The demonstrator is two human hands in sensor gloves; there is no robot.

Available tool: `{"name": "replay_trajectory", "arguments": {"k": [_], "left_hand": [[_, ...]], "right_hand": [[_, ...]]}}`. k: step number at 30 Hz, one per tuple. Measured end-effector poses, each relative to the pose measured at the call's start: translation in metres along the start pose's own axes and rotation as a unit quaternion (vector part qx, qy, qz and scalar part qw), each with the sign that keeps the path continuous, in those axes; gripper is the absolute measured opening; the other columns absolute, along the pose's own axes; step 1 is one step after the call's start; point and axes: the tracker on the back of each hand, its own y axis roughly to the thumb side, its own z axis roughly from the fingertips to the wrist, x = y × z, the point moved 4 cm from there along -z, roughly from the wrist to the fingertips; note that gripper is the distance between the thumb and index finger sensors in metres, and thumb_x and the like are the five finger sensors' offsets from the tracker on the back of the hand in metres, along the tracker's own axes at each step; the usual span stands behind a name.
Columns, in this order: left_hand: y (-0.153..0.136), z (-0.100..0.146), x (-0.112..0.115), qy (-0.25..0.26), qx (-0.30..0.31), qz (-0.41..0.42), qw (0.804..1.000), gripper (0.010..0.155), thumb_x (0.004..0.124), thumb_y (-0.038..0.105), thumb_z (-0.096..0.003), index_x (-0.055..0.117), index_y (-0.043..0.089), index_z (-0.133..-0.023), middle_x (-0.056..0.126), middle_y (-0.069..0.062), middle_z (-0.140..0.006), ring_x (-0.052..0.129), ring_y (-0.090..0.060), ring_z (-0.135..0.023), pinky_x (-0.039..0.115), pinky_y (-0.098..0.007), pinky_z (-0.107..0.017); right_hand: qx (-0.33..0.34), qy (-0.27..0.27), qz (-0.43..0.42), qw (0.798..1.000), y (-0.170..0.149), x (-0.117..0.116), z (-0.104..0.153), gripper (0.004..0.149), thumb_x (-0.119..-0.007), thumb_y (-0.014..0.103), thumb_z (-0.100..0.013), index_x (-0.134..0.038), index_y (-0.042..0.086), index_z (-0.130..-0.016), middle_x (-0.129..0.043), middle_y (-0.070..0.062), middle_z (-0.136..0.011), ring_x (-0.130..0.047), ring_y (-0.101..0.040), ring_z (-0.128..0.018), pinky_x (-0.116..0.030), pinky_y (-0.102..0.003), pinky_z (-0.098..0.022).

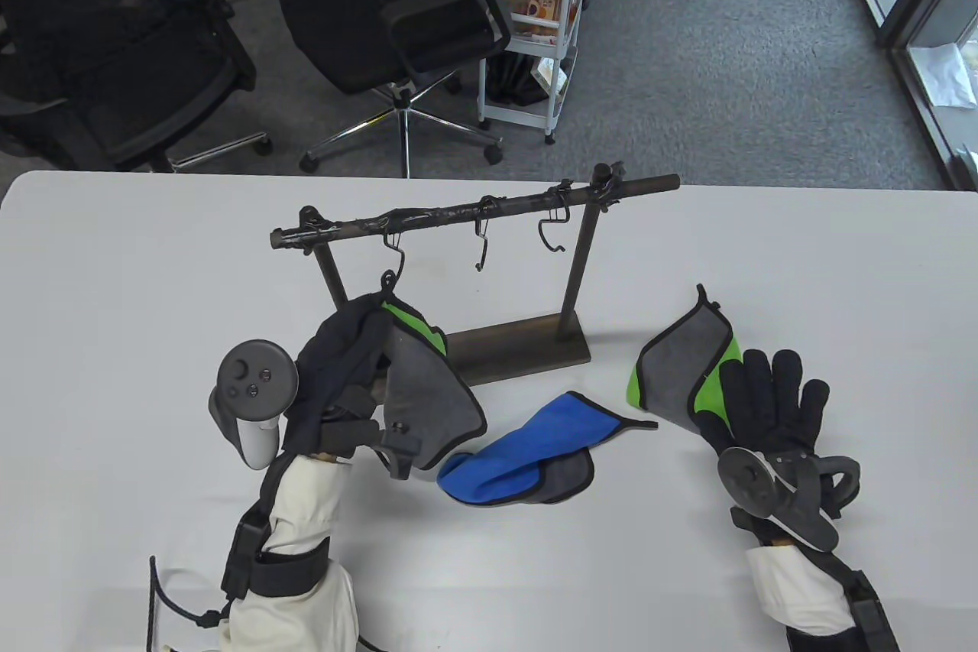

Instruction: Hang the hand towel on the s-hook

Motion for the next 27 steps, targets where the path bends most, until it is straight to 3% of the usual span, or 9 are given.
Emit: {"name": "replay_trajectory", "arguments": {"k": [27], "left_hand": [[-0.03, -0.013, 0.016, -0.012, -0.041, -0.027, 0.999, 0.042, 0.07, 0.04, -0.0555, 0.085, 0.021, -0.089, 0.095, -0.001, -0.077, 0.099, -0.02, -0.065, 0.088, -0.024, -0.041]], "right_hand": [[0.005, 0.01, 0.004, 1.0, 0.002, -0.003, 0.0, 0.068, -0.048, 0.048, -0.058, -0.042, 0.011, -0.114, -0.034, -0.022, -0.12, -0.015, -0.045, -0.106, -0.015, -0.068, -0.07]]}}
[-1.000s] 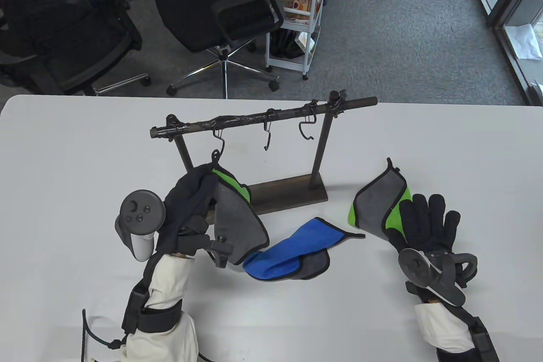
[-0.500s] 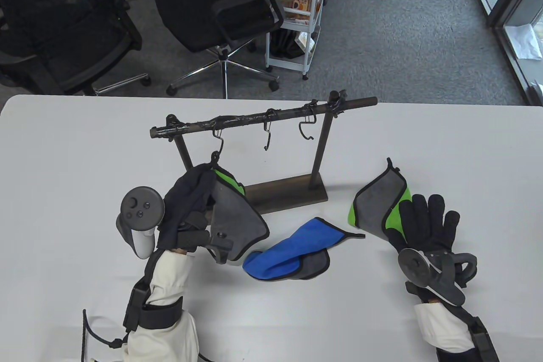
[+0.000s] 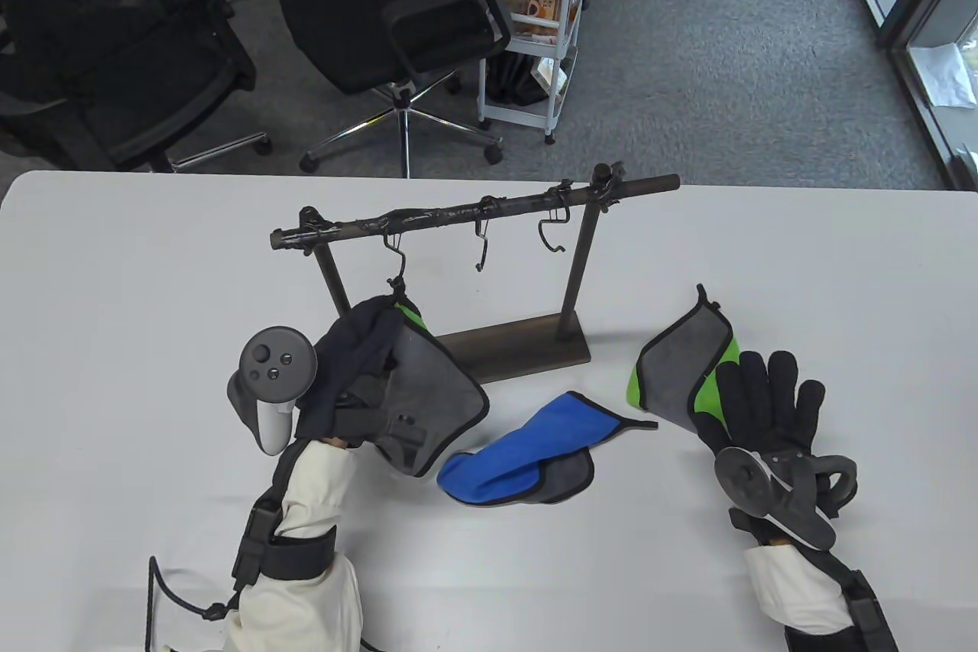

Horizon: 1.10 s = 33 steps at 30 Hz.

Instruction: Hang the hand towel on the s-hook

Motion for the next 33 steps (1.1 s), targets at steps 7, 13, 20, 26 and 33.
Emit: {"name": "replay_trajectory", "arguments": {"k": [7, 13, 20, 26, 33], "left_hand": [[-0.008, 0.002, 0.005, -0.022, 0.009, -0.053, 0.998, 0.047, 0.071, 0.041, -0.055, 0.083, 0.02, -0.095, 0.095, -0.005, -0.086, 0.1, -0.025, -0.071, 0.09, -0.026, -0.042], [0.0, 0.021, -0.006, -0.001, 0.048, -0.175, 0.983, 0.054, 0.069, 0.044, -0.0553, 0.077, 0.018, -0.102, 0.091, -0.01, -0.094, 0.098, -0.03, -0.076, 0.09, -0.029, -0.044], [0.009, 0.046, -0.017, 0.025, 0.087, -0.269, 0.959, 0.054, 0.068, 0.044, -0.0556, 0.076, 0.018, -0.103, 0.09, -0.011, -0.095, 0.096, -0.032, -0.079, 0.089, -0.032, -0.048], [-0.014, 0.054, -0.015, 0.012, 0.067, -0.315, 0.947, 0.055, 0.068, 0.044, -0.0555, 0.077, 0.018, -0.103, 0.09, -0.011, -0.095, 0.096, -0.032, -0.079, 0.089, -0.033, -0.048], [-0.04, 0.055, -0.009, -0.012, 0.037, -0.33, 0.943, 0.054, 0.069, 0.042, -0.0553, 0.078, 0.016, -0.102, 0.09, -0.012, -0.095, 0.096, -0.032, -0.078, 0.089, -0.033, -0.048]], "right_hand": [[0.003, 0.003, 0.001, 1.0, 0.001, -0.001, 0.0, 0.068, -0.048, 0.048, -0.058, -0.042, 0.011, -0.114, -0.034, -0.022, -0.12, -0.015, -0.045, -0.106, -0.015, -0.068, -0.07], [0.004, 0.009, 0.003, 1.0, 0.002, -0.002, 0.0, 0.068, -0.048, 0.048, -0.058, -0.042, 0.011, -0.114, -0.034, -0.022, -0.12, -0.015, -0.045, -0.106, -0.015, -0.068, -0.07], [0.004, 0.012, 0.004, 1.0, 0.003, -0.002, 0.0, 0.068, -0.048, 0.048, -0.058, -0.042, 0.011, -0.114, -0.034, -0.022, -0.12, -0.015, -0.045, -0.106, -0.015, -0.068, -0.07], [0.005, 0.014, 0.005, 1.0, 0.004, -0.003, 0.0, 0.068, -0.048, 0.048, -0.058, -0.042, 0.011, -0.114, -0.034, -0.022, -0.12, -0.015, -0.045, -0.106, -0.015, -0.068, -0.07], [-0.001, 0.019, -0.005, 1.0, 0.0, -0.005, -0.002, 0.068, -0.049, 0.048, -0.058, -0.043, 0.011, -0.114, -0.036, -0.022, -0.119, -0.017, -0.045, -0.106, -0.017, -0.068, -0.07]]}}
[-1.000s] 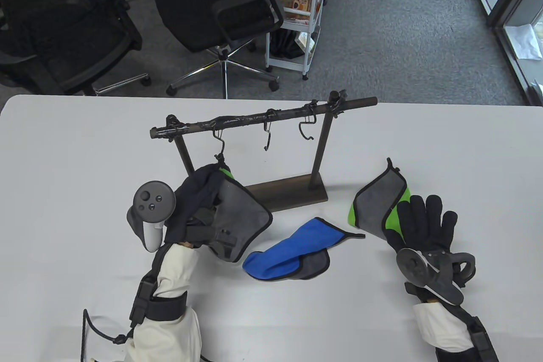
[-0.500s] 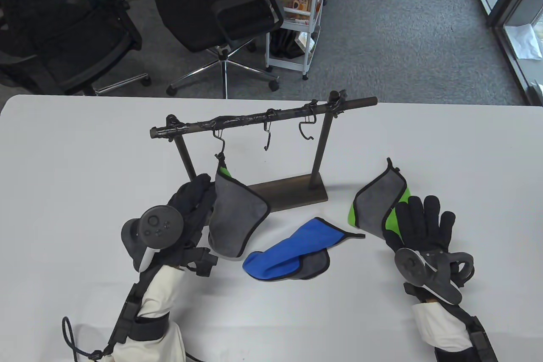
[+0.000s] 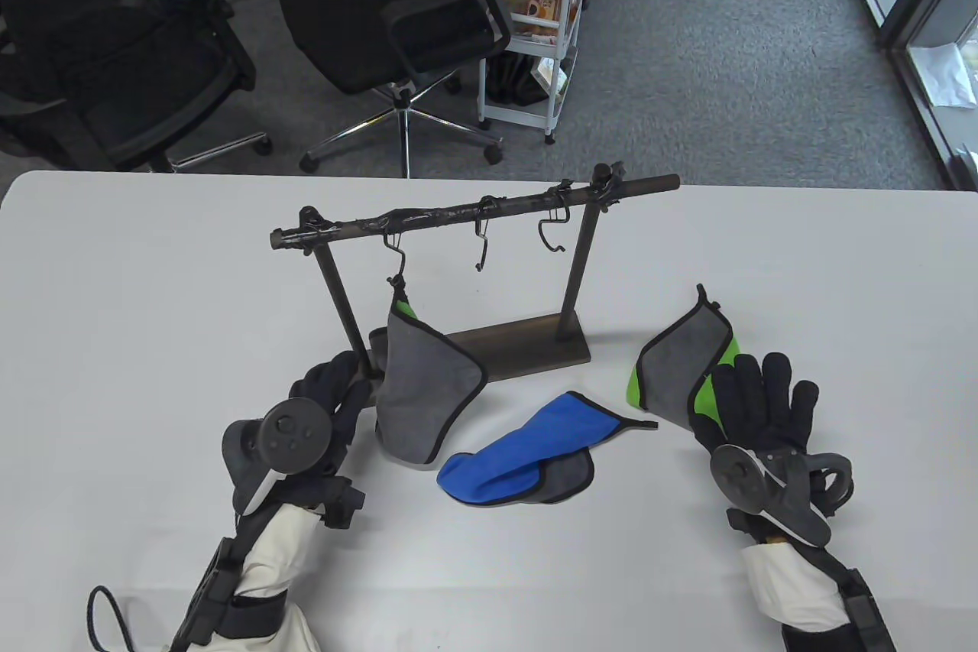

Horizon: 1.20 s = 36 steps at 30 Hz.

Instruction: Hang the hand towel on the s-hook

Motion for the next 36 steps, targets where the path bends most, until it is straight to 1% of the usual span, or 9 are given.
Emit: {"name": "replay_trajectory", "arguments": {"k": [8, 14, 17, 20, 22, 24, 26, 31, 36], "left_hand": [[-0.006, 0.007, 0.013, -0.013, -0.005, -0.04, 0.999, 0.054, 0.069, 0.042, -0.0551, 0.078, 0.016, -0.101, 0.091, -0.012, -0.094, 0.097, -0.032, -0.078, 0.089, -0.033, -0.048], [-0.011, 0.006, 0.017, -0.019, -0.012, -0.051, 0.998, 0.053, 0.069, 0.042, -0.0549, 0.078, 0.016, -0.101, 0.09, -0.012, -0.094, 0.097, -0.033, -0.078, 0.089, -0.033, -0.048], [-0.012, 0.006, 0.017, -0.021, -0.012, -0.052, 0.998, 0.053, 0.069, 0.042, -0.0549, 0.078, 0.016, -0.101, 0.09, -0.012, -0.094, 0.097, -0.032, -0.078, 0.089, -0.034, -0.048], [-0.01, 0.006, 0.017, -0.022, -0.01, -0.057, 0.998, 0.053, 0.069, 0.042, -0.0549, 0.078, 0.016, -0.101, 0.09, -0.011, -0.094, 0.097, -0.032, -0.078, 0.089, -0.034, -0.048], [-0.009, 0.006, 0.017, -0.023, -0.009, -0.058, 0.998, 0.053, 0.07, 0.041, -0.0549, 0.078, 0.016, -0.101, 0.09, -0.012, -0.094, 0.097, -0.032, -0.078, 0.089, -0.034, -0.048], [-0.009, 0.006, 0.018, -0.023, -0.007, -0.059, 0.998, 0.054, 0.07, 0.041, -0.0548, 0.078, 0.016, -0.101, 0.09, -0.012, -0.094, 0.097, -0.032, -0.078, 0.089, -0.034, -0.048], [-0.008, 0.006, 0.018, -0.023, -0.006, -0.06, 0.998, 0.053, 0.07, 0.041, -0.0547, 0.078, 0.016, -0.101, 0.091, -0.012, -0.094, 0.097, -0.032, -0.078, 0.089, -0.034, -0.048], [-0.008, 0.005, 0.02, -0.028, -0.007, -0.062, 0.998, 0.054, 0.07, 0.041, -0.0548, 0.078, 0.016, -0.101, 0.09, -0.012, -0.094, 0.097, -0.033, -0.078, 0.089, -0.034, -0.048], [-0.005, 0.005, 0.019, -0.028, -0.006, -0.038, 0.999, 0.054, 0.07, 0.041, -0.0547, 0.078, 0.016, -0.101, 0.09, -0.012, -0.094, 0.097, -0.032, -0.078, 0.089, -0.034, -0.048]], "right_hand": [[0.0, 0.0, -0.018, 1.0, 0.0, 0.0, -0.007, 0.068, -0.049, 0.048, -0.058, -0.044, 0.01, -0.114, -0.037, -0.023, -0.119, -0.019, -0.046, -0.107, -0.018, -0.068, -0.07], [-0.005, -0.013, -0.004, 1.0, 0.006, 0.009, -0.031, 0.067, -0.052, 0.047, -0.058, -0.045, 0.01, -0.114, -0.039, -0.023, -0.119, -0.022, -0.046, -0.107, -0.021, -0.067, -0.072], [-0.024, -0.02, 0.017, 0.999, 0.007, 0.016, -0.049, 0.066, -0.056, 0.045, -0.058, -0.048, 0.01, -0.113, -0.043, -0.023, -0.118, -0.028, -0.047, -0.106, -0.028, -0.066, -0.073], [-0.099, -0.006, 0.026, 0.995, 0.003, 0.017, -0.072, 0.066, -0.057, 0.046, -0.058, -0.049, 0.011, -0.113, -0.047, -0.023, -0.117, -0.042, -0.047, -0.105, -0.043, -0.061, -0.075], [-0.169, 0.021, -0.01, 0.985, -0.004, 0.01, -0.089, 0.066, -0.059, 0.045, -0.058, -0.051, 0.009, -0.113, -0.049, -0.025, -0.116, -0.05, -0.048, -0.102, -0.05, -0.059, -0.072], [-0.217, 0.059, -0.054, 0.973, -0.011, -0.004, -0.101, 0.066, -0.061, 0.044, -0.058, -0.052, 0.008, -0.112, -0.05, -0.026, -0.115, -0.056, -0.048, -0.099, -0.056, -0.057, -0.069], [-0.24, 0.079, -0.077, 0.965, -0.015, -0.016, -0.11, 0.065, -0.062, 0.043, -0.058, -0.052, 0.007, -0.112, -0.053, -0.028, -0.113, -0.061, -0.049, -0.096, -0.061, -0.056, -0.066], [-0.266, 0.135, -0.046, 0.953, -0.02, -0.05, -0.124, 0.066, -0.064, 0.042, -0.058, -0.052, 0.006, -0.112, -0.056, -0.028, -0.111, -0.069, -0.046, -0.093, -0.068, -0.052, -0.062], [-0.265, 0.184, -0.045, 0.945, -0.021, -0.087, -0.125, 0.063, -0.061, 0.039, -0.06, -0.051, 0.004, -0.111, -0.056, -0.031, -0.109, -0.071, -0.049, -0.09, -0.073, -0.052, -0.058]]}}
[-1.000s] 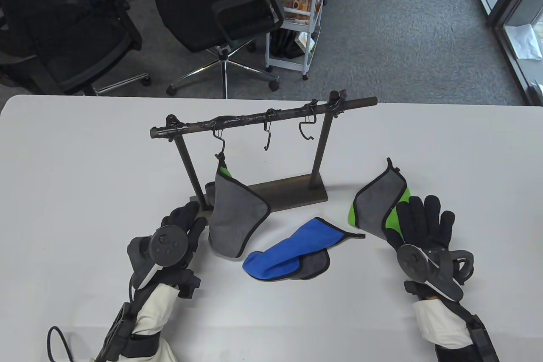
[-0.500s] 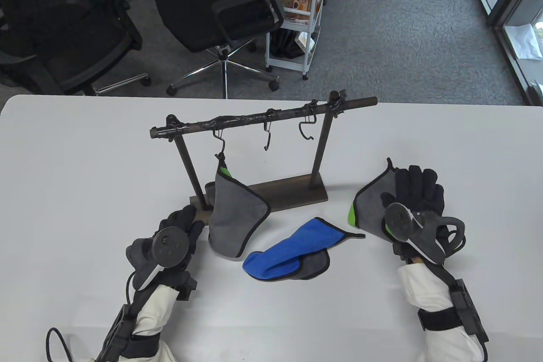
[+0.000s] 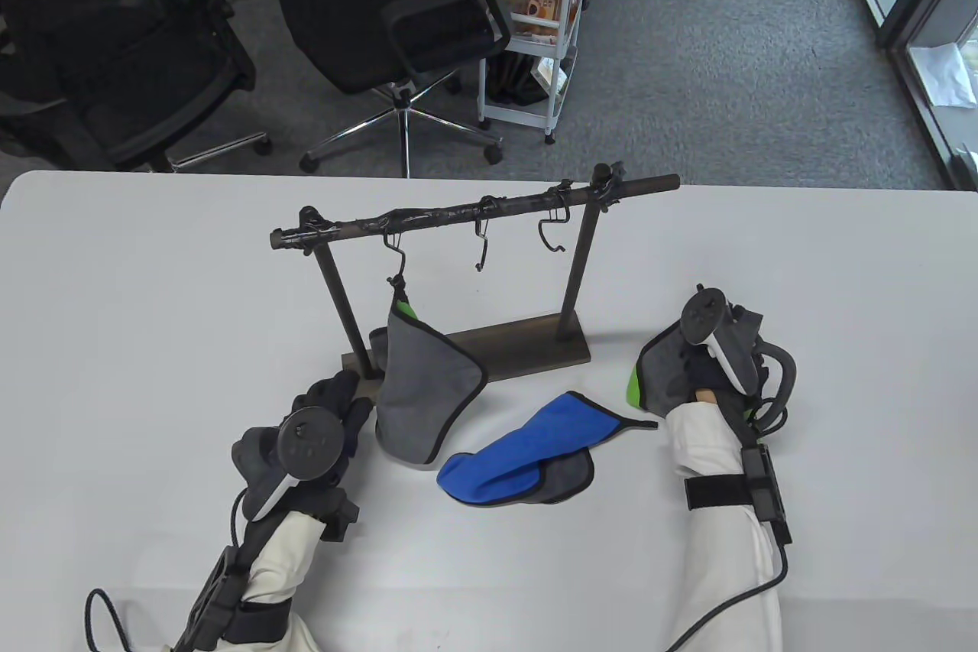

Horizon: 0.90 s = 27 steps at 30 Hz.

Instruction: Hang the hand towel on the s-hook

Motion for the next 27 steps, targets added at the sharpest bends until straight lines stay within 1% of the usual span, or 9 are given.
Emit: {"name": "replay_trajectory", "arguments": {"k": [6, 9, 11, 13, 15, 16, 22, 25, 27], "left_hand": [[0.003, 0.0, 0.001, -0.002, 0.006, 0.0, 1.0, 0.054, 0.07, 0.041, -0.0547, 0.078, 0.016, -0.101, 0.09, -0.012, -0.094, 0.097, -0.032, -0.078, 0.089, -0.033, -0.048], [0.004, 0.0, 0.003, -0.01, 0.008, 0.01, 1.0, 0.054, 0.07, 0.041, -0.0547, 0.078, 0.015, -0.101, 0.09, -0.012, -0.094, 0.097, -0.033, -0.078, 0.09, -0.033, -0.048], [0.006, 0.001, 0.003, -0.01, 0.01, 0.024, 1.0, 0.054, 0.07, 0.041, -0.0548, 0.078, 0.015, -0.101, 0.09, -0.012, -0.094, 0.097, -0.033, -0.078, 0.09, -0.033, -0.048], [0.008, 0.001, 0.002, -0.009, 0.012, 0.032, 0.999, 0.054, 0.07, 0.041, -0.0547, 0.078, 0.015, -0.101, 0.09, -0.012, -0.094, 0.097, -0.033, -0.078, 0.09, -0.033, -0.048], [0.009, 0.001, 0.002, -0.008, 0.014, 0.033, 0.999, 0.054, 0.07, 0.041, -0.0547, 0.078, 0.015, -0.101, 0.09, -0.012, -0.094, 0.097, -0.033, -0.078, 0.09, -0.033, -0.048], [0.01, 0.001, 0.003, -0.009, 0.015, 0.032, 0.999, 0.054, 0.07, 0.041, -0.0548, 0.078, 0.015, -0.101, 0.09, -0.012, -0.094, 0.097, -0.033, -0.078, 0.09, -0.033, -0.048], [0.009, 0.002, 0.003, -0.011, 0.011, 0.031, 0.999, 0.054, 0.07, 0.041, -0.0547, 0.078, 0.015, -0.101, 0.09, -0.012, -0.094, 0.097, -0.033, -0.077, 0.09, -0.034, -0.048], [0.009, 0.002, 0.003, -0.01, 0.012, 0.029, 0.999, 0.054, 0.07, 0.041, -0.0547, 0.078, 0.015, -0.101, 0.09, -0.012, -0.094, 0.097, -0.033, -0.078, 0.09, -0.033, -0.048], [0.01, 0.002, 0.004, -0.012, 0.014, 0.029, 0.999, 0.054, 0.07, 0.041, -0.0547, 0.078, 0.015, -0.101, 0.091, -0.012, -0.094, 0.097, -0.033, -0.078, 0.09, -0.033, -0.048]], "right_hand": [[-0.005, 0.08, 0.03, 0.996, 0.001, -0.038, -0.005, 0.071, -0.06, 0.044, -0.059, -0.046, -0.002, -0.112, -0.052, -0.036, -0.108, -0.064, -0.055, -0.09, -0.071, -0.055, -0.058], [0.001, 0.065, 0.048, 0.997, 0.004, -0.039, -0.003, 0.08, -0.052, 0.051, -0.058, -0.041, -0.007, -0.112, -0.056, -0.04, -0.104, -0.065, -0.057, -0.088, -0.072, -0.056, -0.057], [-0.005, 0.08, 0.044, 0.996, 0.006, -0.043, -0.003, 0.085, -0.05, 0.053, -0.056, -0.036, -0.01, -0.112, -0.053, -0.043, -0.103, -0.061, -0.06, -0.088, -0.07, -0.059, -0.057], [-0.011, 0.089, 0.059, 0.994, 0.008, -0.046, -0.004, 0.088, -0.054, 0.053, -0.055, -0.033, -0.012, -0.111, -0.05, -0.043, -0.103, -0.058, -0.06, -0.088, -0.068, -0.059, -0.058], [-0.02, 0.11, 0.101, 0.989, 0.01, -0.052, -0.005, 0.089, -0.063, 0.049, -0.055, -0.029, -0.011, -0.111, -0.046, -0.042, -0.103, -0.055, -0.058, -0.089, -0.067, -0.057, -0.059], [-0.021, 0.111, 0.123, 0.986, 0.011, -0.052, -0.005, 0.088, -0.062, 0.049, -0.055, -0.029, -0.011, -0.111, -0.047, -0.041, -0.102, -0.056, -0.057, -0.088, -0.068, -0.056, -0.06], [-0.02, 0.103, 0.084, 0.991, 0.011, -0.049, -0.005, 0.078, -0.069, 0.038, -0.055, -0.04, -0.01, -0.109, -0.06, -0.035, -0.093, -0.06, -0.055, -0.084, -0.069, -0.057, -0.059], [-0.018, 0.091, 0.073, 0.993, 0.007, -0.046, -0.006, 0.063, -0.074, 0.029, -0.054, -0.054, -0.003, -0.105, -0.068, -0.029, -0.086, -0.063, -0.051, -0.083, -0.07, -0.055, -0.058], [-0.026, 0.059, 0.07, 0.995, 0.002, -0.043, -0.007, 0.052, -0.076, 0.025, -0.053, -0.064, 0.005, -0.1, -0.074, -0.023, -0.082, -0.068, -0.047, -0.081, -0.074, -0.052, -0.056]]}}
